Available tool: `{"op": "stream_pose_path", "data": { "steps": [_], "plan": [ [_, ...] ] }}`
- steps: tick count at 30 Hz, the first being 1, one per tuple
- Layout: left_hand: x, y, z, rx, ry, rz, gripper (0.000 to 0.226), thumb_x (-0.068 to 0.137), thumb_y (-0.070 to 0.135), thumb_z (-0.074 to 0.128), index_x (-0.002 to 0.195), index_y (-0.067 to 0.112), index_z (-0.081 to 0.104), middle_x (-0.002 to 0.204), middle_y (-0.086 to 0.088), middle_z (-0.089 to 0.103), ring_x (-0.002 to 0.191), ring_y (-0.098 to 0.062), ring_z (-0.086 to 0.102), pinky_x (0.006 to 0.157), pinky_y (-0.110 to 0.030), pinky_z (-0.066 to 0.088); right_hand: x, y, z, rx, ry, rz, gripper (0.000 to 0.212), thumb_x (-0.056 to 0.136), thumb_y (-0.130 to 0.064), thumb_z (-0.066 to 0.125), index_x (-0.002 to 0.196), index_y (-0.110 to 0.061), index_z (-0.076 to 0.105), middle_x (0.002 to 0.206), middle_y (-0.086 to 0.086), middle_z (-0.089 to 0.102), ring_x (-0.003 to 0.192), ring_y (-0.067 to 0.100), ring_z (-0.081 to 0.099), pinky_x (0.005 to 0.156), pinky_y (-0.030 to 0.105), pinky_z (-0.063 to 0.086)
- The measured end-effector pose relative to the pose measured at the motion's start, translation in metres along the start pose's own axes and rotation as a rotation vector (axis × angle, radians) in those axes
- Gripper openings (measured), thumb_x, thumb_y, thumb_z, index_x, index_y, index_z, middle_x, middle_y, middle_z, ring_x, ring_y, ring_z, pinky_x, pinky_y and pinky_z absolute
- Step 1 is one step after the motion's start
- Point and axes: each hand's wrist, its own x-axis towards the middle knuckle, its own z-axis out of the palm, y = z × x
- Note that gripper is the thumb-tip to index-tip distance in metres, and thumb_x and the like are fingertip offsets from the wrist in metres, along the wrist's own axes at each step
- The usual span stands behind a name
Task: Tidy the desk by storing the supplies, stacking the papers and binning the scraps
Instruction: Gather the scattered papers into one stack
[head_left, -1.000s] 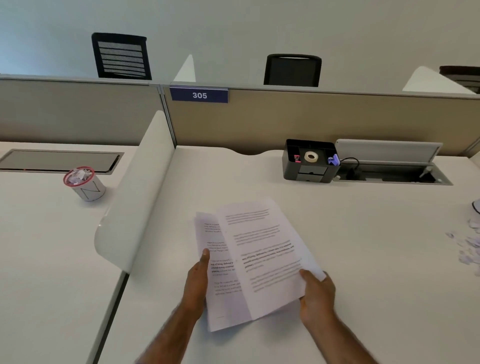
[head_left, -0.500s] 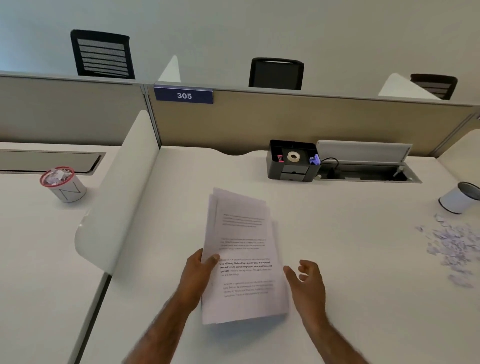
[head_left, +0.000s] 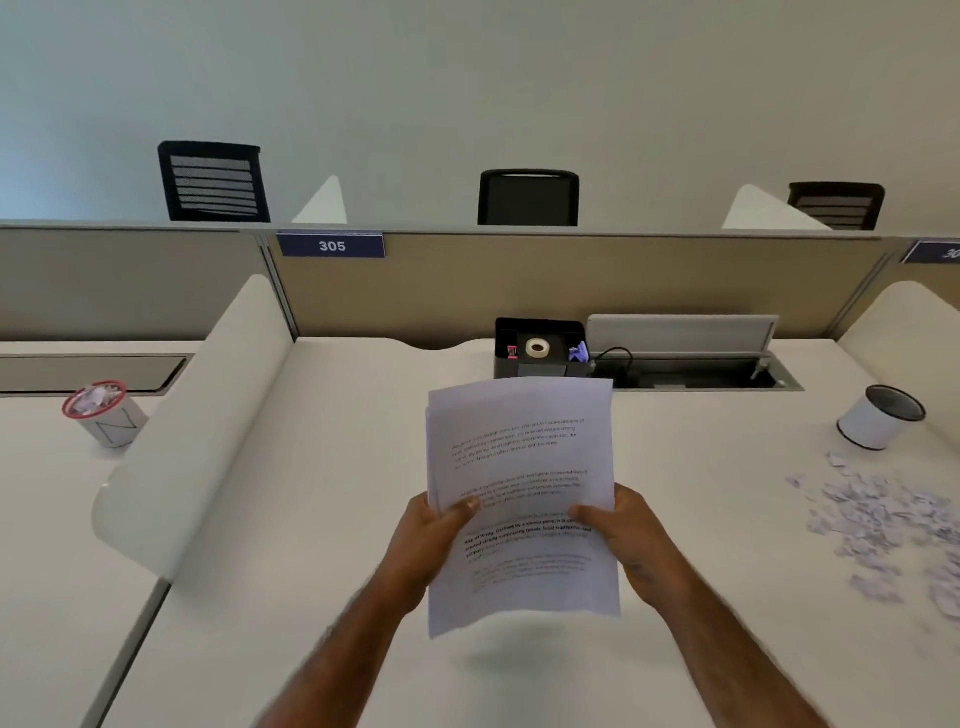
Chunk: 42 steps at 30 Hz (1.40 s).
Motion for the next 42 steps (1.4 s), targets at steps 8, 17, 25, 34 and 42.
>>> {"op": "stream_pose_path", "data": {
  "steps": [8,17,25,34,42],
  "plan": [
    [0.002,-0.012,0.056,0.006,0.194,0.049,0.013,0.095,0.017,0.073,0.103,0.028,0.076,0.096,0.004,0.081,0.088,-0.023,0.076,0.075,-0.036,0.064,-0.002,0.014,-0.035,-0.010,0.129,-0.196,0.024,0.091,-0.002,0.064,0.101,-0.022,0.072,0.094,-0.001,0.077,0.088,0.025,0.072,0.070,0.033,0.060],
    [0.005,-0.022,0.066,0.013,0.226,0.049,0.046,0.074,0.040,0.081,0.116,0.023,0.075,0.105,0.003,0.080,0.097,-0.024,0.075,0.085,-0.044,0.064,0.000,0.034,-0.052,0.025,0.030,-0.215,0.052,0.068,-0.005,0.050,0.115,-0.023,0.064,0.108,-0.001,0.073,0.103,0.020,0.069,0.083,0.037,0.059],
    [0.009,-0.006,0.078,0.003,0.236,0.116,0.029,0.086,0.037,0.075,0.111,0.023,0.077,0.101,-0.001,0.080,0.093,-0.028,0.076,0.080,-0.045,0.064,-0.001,0.021,-0.046,0.057,0.119,-0.248,0.033,0.077,-0.003,0.050,0.101,-0.021,0.064,0.090,-0.007,0.072,0.087,0.013,0.068,0.068,0.027,0.057],
    [0.012,-0.001,0.079,-0.014,0.178,0.116,0.036,0.077,0.038,0.078,0.110,0.024,0.077,0.103,-0.001,0.080,0.094,-0.027,0.076,0.082,-0.046,0.064,0.005,0.021,-0.051,0.007,0.088,-0.222,0.039,0.080,-0.002,0.052,0.105,-0.028,0.064,0.093,-0.009,0.072,0.091,0.017,0.068,0.071,0.030,0.058],
    [0.011,0.006,0.077,-0.014,0.190,0.159,0.030,0.081,0.041,0.077,0.107,0.026,0.079,0.102,-0.003,0.080,0.094,-0.028,0.076,0.083,-0.046,0.062,0.003,0.013,-0.049,0.031,0.110,-0.258,0.035,0.086,0.000,0.052,0.103,-0.027,0.066,0.092,-0.005,0.072,0.089,0.018,0.068,0.070,0.030,0.057]
  ]
}}
